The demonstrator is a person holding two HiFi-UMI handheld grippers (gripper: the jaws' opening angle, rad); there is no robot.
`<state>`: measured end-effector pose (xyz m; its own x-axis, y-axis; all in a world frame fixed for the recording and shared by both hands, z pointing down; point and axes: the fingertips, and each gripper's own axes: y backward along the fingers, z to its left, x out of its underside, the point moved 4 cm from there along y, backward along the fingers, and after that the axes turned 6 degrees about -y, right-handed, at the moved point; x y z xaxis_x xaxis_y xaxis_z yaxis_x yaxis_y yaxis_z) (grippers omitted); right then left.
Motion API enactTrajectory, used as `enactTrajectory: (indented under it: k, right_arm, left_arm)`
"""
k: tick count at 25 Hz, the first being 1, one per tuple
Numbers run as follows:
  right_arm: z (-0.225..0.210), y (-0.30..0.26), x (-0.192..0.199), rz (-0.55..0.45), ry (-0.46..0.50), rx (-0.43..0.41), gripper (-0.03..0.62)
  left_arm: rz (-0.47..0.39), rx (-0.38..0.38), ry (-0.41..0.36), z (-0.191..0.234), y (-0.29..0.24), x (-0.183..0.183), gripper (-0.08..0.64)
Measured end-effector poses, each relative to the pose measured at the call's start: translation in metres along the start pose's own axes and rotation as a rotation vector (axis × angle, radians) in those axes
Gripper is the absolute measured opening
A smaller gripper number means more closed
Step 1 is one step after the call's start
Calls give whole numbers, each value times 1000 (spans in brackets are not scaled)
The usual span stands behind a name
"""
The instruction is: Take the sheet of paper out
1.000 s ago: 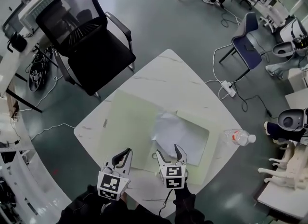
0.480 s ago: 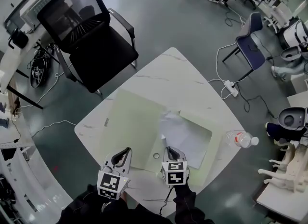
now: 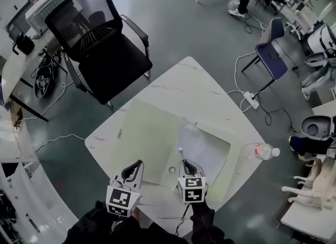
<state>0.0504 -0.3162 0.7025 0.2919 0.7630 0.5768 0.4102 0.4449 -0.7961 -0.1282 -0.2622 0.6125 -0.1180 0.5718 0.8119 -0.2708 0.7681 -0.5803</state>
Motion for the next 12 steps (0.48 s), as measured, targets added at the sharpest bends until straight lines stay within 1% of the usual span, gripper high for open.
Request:
enactTrajectory:
  k: [8, 12]
  right_arm:
    - [16, 47, -26, -129, -27, 6, 18]
    - [28, 81, -38, -200, -14, 15, 18]
  left_arm:
    - [-67, 3, -34, -3, 37, -21, 29]
    - [-118, 5, -60, -7, 64, -37, 29]
